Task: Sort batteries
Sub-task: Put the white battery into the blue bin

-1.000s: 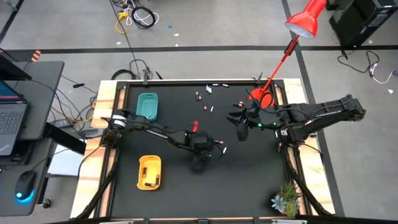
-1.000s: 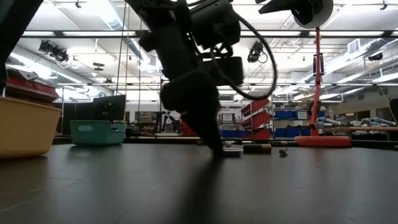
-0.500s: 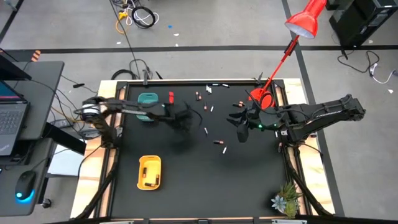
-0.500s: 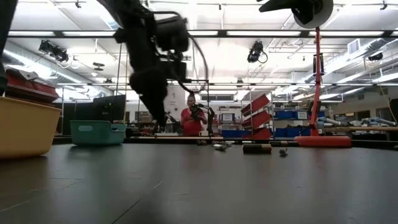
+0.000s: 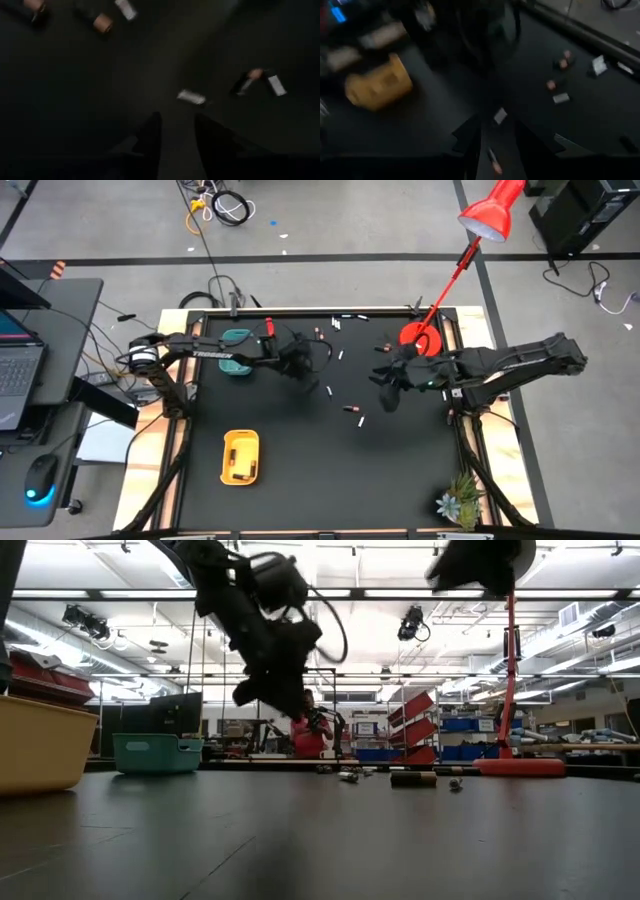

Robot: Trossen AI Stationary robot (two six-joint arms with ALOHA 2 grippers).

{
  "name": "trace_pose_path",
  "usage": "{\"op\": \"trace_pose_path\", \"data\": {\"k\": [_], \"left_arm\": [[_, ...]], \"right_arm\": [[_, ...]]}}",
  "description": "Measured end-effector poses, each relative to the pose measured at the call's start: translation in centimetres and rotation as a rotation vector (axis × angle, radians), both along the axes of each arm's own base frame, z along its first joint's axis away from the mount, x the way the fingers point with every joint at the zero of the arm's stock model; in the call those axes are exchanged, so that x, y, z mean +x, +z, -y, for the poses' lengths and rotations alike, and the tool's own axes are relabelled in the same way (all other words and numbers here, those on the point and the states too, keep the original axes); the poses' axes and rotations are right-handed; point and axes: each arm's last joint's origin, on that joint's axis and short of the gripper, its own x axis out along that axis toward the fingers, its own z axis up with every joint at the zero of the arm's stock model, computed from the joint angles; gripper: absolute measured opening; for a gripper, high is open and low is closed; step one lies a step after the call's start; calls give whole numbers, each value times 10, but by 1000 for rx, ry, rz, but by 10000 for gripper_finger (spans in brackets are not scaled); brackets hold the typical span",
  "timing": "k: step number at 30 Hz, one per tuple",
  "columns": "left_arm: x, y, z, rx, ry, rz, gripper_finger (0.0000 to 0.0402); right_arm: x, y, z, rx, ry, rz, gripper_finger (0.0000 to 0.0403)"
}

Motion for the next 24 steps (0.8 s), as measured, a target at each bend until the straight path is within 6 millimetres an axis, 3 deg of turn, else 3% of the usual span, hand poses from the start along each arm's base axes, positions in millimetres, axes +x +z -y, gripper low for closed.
{"op": "trace_pose_path", "data": {"k": [9, 16, 20, 24], "left_arm": [[3, 3, 27, 3, -89, 3, 122], [3, 1, 47, -4, -134, -31, 121], [-6, 0, 55, 14, -88, -127, 121], [-19, 14, 61, 111, -77, -151, 121]], "right_arm": [[27, -68, -8, 64, 268, -223, 128], [45, -110, -24, -17, 651, -414, 128], [50, -126, -27, -45, 738, -484, 127], [54, -132, -28, -78, 784, -487, 126]]}}
